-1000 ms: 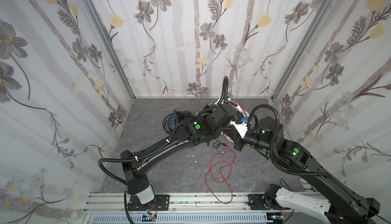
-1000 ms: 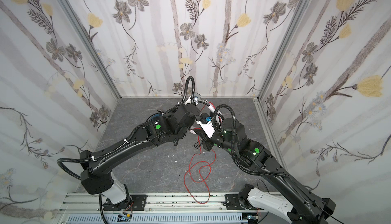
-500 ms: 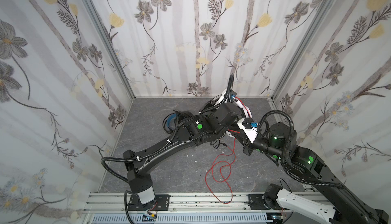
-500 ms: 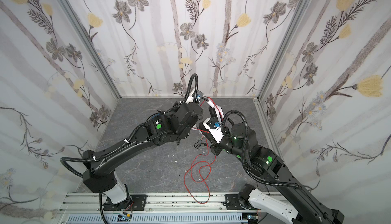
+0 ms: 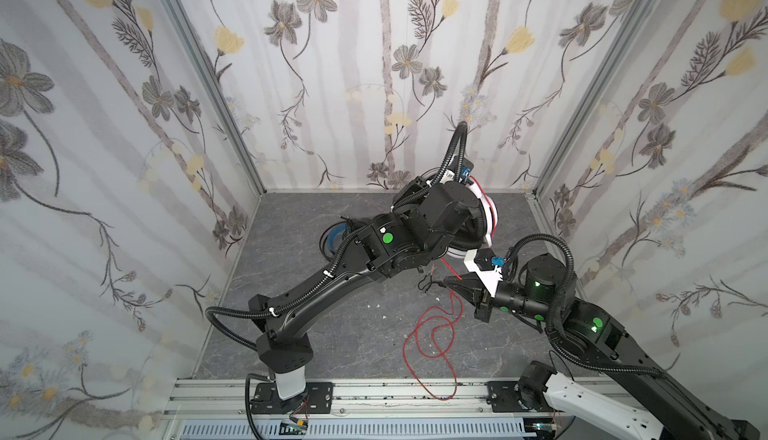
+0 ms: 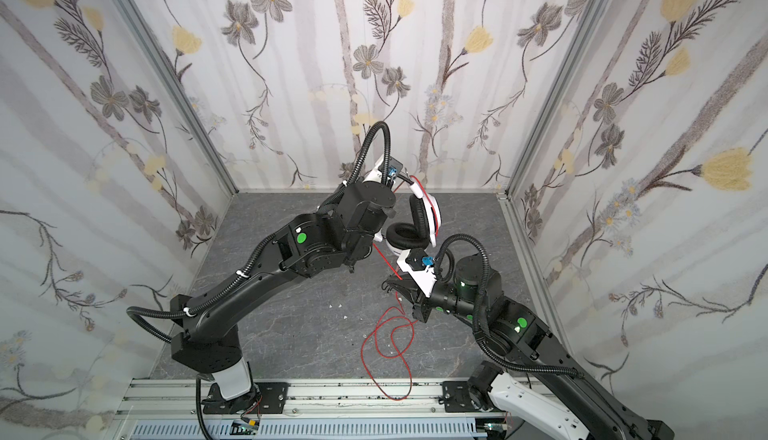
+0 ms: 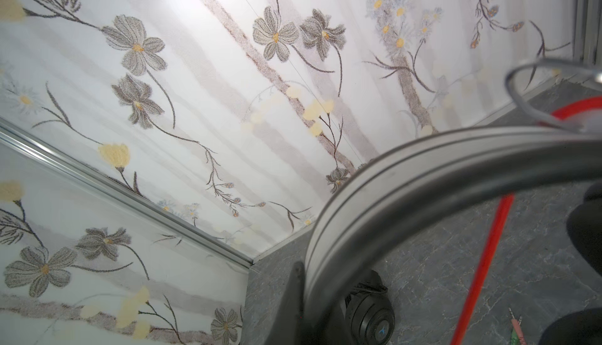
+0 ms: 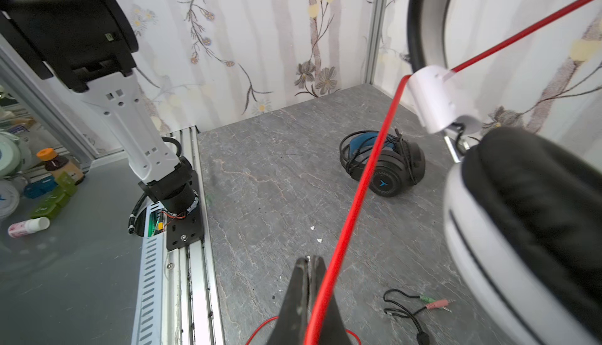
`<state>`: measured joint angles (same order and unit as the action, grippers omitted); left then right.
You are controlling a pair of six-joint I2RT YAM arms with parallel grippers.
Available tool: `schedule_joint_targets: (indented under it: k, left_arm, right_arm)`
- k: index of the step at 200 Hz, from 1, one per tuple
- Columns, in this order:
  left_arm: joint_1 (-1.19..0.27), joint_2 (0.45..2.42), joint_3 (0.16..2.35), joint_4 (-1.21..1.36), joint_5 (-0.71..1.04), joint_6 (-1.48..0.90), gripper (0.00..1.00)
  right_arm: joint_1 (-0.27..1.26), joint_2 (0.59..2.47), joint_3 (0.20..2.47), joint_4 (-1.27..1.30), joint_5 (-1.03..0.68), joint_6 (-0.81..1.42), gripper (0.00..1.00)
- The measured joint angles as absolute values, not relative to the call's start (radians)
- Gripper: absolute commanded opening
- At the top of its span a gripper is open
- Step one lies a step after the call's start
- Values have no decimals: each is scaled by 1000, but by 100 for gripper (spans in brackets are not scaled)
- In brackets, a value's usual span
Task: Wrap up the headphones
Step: 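Raise the white headset with the left gripper while the right gripper pulls the cable taut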
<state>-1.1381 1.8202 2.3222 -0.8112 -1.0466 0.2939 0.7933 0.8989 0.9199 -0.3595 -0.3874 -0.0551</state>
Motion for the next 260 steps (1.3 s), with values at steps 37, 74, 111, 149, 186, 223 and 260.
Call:
schedule_joint_targets:
  k: [37, 74, 111, 149, 186, 223, 260]
  left_arm:
    - [-1137, 1914, 2616, -919, -1049, 187, 0]
    - [-1137, 1919, 2685, -930, -1028, 97, 0]
    - [-1121, 1894, 2686, -931, -970, -9, 0]
    - [-1111, 1875, 2686, -924, -886, -109, 0]
    - [-1111, 1862, 2685, -925, -814, -194, 0]
    - [-1111, 1833, 2658, -929, -752, -247, 0]
    - [-1111, 1823, 2642, -931, -728, -281, 0]
  right_arm:
    - [792, 940, 920, -288, -446, -42, 2]
    - [791, 945, 920, -193, -501, -22, 4]
    - [791, 965, 907, -113, -544, -4, 6]
    - [785, 972, 835, -15, -561, 11, 7]
    - [763, 994, 745, 109, -596, 50, 7]
    - [719, 1031, 657, 234, -629, 100, 8]
    - [695, 1086, 622, 326, -659, 123, 8]
